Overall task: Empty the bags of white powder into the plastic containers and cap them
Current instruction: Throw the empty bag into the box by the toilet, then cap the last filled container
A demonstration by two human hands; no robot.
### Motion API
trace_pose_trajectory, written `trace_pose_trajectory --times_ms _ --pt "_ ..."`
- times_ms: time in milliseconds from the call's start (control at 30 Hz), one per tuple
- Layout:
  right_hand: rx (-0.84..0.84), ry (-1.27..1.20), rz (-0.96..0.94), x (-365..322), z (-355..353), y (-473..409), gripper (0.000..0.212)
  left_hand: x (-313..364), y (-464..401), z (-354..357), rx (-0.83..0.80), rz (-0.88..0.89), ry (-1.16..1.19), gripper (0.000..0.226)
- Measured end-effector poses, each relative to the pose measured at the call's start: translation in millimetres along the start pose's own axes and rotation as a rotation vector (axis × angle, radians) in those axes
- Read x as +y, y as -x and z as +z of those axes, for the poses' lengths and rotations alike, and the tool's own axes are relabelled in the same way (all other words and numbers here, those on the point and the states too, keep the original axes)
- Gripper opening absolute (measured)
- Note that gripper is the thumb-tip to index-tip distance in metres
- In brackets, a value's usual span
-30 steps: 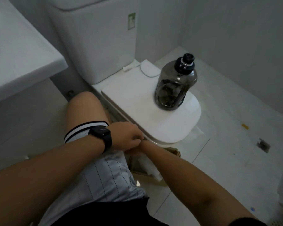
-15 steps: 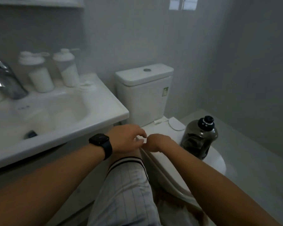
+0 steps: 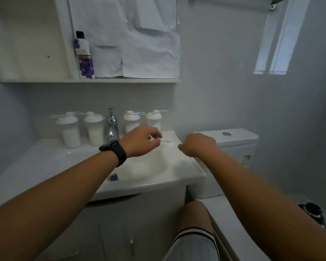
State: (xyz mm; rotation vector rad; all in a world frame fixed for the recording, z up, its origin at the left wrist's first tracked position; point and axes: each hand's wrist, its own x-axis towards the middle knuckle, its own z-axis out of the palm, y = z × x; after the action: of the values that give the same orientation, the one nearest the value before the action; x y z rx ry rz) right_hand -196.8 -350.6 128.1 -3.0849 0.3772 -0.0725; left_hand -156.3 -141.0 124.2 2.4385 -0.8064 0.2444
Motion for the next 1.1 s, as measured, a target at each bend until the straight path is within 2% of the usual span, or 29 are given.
trace_pose_trajectory --times_ms 200,367,433,500,600,733,1100 --pt "0.021 -0.017 -0.089 -69.4 4.8 -31.1 0.034 -54.5 26.4 -23.6 0.108 -0.191 0.002 0.021" --pt "0.131 -0.111 -0.071 -96.6 49.7 -50.2 0.033 -105.4 50.6 -11.1 0.174 -0.429 0.087 0.01" --pt "0.175 -0.139 -0.064 -101.0 68.9 -55.1 0.033 -127.0 55.6 -1.6 0.171 -0.545 0.141 0.013" --pt "0.206 -0.155 -0.052 -98.2 87.1 -58.1 0.034 -144.0 57.2 8.8 0.133 -0.645 0.189 0.027" --pt "0.222 -0.117 -0.004 -88.4 117.2 -62.9 0.04 -160.1 54.9 26.0 0.073 -0.755 0.294 0.066" --pt "0.245 -0.154 0.07 -79.7 132.2 -67.8 0.042 -166.8 39.6 41.5 0.047 -0.787 0.363 0.089" --pt "0.188 -0.195 0.008 -80.9 138.6 -116.5 0.075 -188.6 4.7 66.8 -0.072 -0.779 0.428 0.092"
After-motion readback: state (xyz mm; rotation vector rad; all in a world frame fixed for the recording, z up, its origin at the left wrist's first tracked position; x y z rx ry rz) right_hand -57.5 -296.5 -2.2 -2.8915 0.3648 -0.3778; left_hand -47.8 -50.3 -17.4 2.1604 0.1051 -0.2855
